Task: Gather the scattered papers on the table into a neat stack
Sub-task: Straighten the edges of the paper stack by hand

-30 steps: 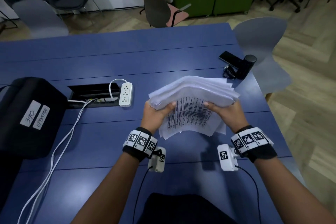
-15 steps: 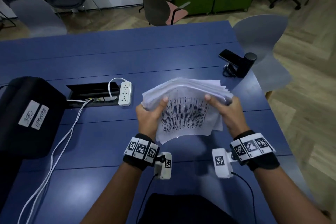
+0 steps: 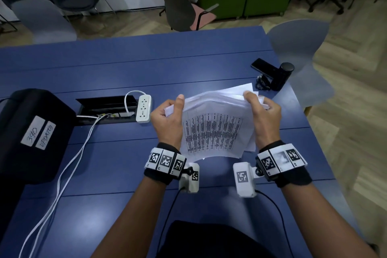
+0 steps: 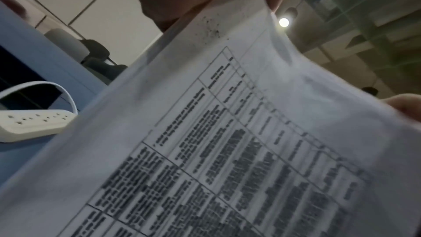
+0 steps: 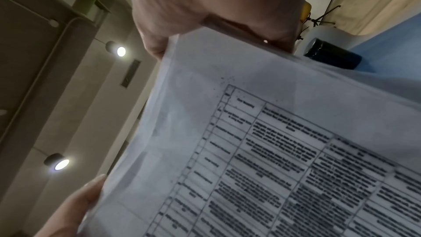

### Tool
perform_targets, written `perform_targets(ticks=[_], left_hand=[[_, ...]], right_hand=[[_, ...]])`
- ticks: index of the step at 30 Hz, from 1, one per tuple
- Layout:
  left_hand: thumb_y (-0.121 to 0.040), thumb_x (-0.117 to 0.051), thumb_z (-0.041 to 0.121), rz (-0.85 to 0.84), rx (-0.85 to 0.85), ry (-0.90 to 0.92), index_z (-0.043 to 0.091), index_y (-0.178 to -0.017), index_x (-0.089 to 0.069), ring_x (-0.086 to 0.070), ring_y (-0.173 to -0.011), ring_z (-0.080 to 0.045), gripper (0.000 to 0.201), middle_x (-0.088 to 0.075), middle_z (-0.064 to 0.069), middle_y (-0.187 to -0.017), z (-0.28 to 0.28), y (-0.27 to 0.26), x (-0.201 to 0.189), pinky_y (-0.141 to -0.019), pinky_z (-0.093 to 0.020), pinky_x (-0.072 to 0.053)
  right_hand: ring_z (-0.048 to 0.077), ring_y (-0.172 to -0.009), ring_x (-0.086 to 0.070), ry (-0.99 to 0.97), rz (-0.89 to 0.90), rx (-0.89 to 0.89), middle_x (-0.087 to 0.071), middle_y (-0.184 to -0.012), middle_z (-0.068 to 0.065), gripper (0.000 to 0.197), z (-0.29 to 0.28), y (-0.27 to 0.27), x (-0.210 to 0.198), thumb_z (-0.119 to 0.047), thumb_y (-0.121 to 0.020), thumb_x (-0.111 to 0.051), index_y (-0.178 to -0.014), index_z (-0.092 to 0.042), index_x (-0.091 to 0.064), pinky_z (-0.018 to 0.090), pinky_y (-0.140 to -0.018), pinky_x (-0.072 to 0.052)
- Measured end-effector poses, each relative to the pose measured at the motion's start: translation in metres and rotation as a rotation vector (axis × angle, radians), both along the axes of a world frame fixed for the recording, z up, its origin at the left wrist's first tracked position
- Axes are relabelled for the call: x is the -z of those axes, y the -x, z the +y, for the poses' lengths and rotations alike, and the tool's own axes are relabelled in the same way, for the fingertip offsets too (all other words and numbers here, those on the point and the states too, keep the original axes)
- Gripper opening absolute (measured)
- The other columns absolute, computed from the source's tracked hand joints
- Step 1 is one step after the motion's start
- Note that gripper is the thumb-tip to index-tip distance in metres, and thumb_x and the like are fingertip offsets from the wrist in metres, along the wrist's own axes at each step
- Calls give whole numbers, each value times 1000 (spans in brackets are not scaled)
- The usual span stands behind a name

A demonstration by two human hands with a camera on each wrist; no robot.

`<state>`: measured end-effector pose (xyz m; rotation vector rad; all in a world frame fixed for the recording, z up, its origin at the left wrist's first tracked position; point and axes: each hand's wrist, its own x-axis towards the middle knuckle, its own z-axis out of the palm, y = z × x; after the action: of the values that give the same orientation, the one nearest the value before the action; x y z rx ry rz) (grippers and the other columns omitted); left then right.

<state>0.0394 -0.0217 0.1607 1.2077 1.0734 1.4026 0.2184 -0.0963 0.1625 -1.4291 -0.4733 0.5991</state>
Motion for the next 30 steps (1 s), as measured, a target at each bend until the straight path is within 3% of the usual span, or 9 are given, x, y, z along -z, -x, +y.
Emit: perform_targets(ticks=[4,7,10,13,16,18,21,25,30], left_hand=[[-56,-83,54,-13,188,35,23,-74,-66,-62,-61,1,39,-67,17,-64,7,16,12,-59,-18,-52],[-50,-93,19,43,372,205,28,-86,-75,-71,-87,-11,41,-76,6,-88,5,23,41,-81,-35,-59],[-66,-83,-1,128,409,260,32,-93,-73,-69,-101,-22,44,-75,0,-101,-2,21,46,-95,-52,-51],[-69,-84,7,115,318,279,20,-102,-68,-70,-96,-15,39,-74,1,-100,0,15,29,-91,-46,-54],[-60,-90,27,82,226,241,6,-117,-57,-68,-103,-19,68,-70,-7,-110,2,11,4,-89,-42,-56],[-71,-83,10,31,253,172,18,-102,-67,-70,-98,-17,36,-74,-2,-100,-4,9,-5,-85,-35,-57],[-75,-74,-6,87,323,188,34,-86,-74,-71,-90,-9,42,-75,7,-90,-17,13,3,-81,-33,-58],[-71,-79,-3,280,358,244,12,-89,-70,-68,-78,-14,24,-73,-1,-85,-16,31,26,-81,-45,-57],[-65,-81,36,479,547,-49,23,-99,-73,-69,-81,-9,37,-75,4,-92,2,34,-36,-77,-23,-54]], right_hand=[[9,-74,-63,-46,-41,-211,-68,-74,-13,24,-10,-7,12,-42,-73,-79,-76,-22,-66,22,-73,-49],[12,-94,-71,152,-48,-388,-75,-97,-1,52,-17,-12,36,-36,-59,-89,-102,-17,-67,33,-89,-56],[16,-96,-71,156,-74,-377,-74,-102,8,46,-20,-11,46,-7,-63,-87,-105,-8,-67,40,-90,-56],[13,-89,-72,88,-125,-283,-73,-94,7,32,-20,-10,26,-4,-65,-85,-93,-9,-69,33,-83,-59],[6,-86,-72,-30,-201,-238,-74,-87,-8,33,-19,-11,-5,-2,-65,-85,-87,-19,-68,25,-78,-59],[4,-90,-71,-103,-225,-237,-74,-88,-12,39,-24,-11,-18,1,-66,-84,-91,-23,-67,24,-80,-58],[9,-93,-71,73,-257,-263,-74,-96,1,42,-25,-16,16,-18,-62,-90,-99,-14,-71,31,-84,-59],[23,-96,-70,368,-287,-314,-74,-99,8,53,-28,-28,76,-34,-59,-90,-102,-10,-69,45,-85,-57],[29,-82,-71,407,-449,-333,-74,-85,16,30,-20,-32,73,-35,-69,-84,-88,-14,-75,50,-76,-57]])
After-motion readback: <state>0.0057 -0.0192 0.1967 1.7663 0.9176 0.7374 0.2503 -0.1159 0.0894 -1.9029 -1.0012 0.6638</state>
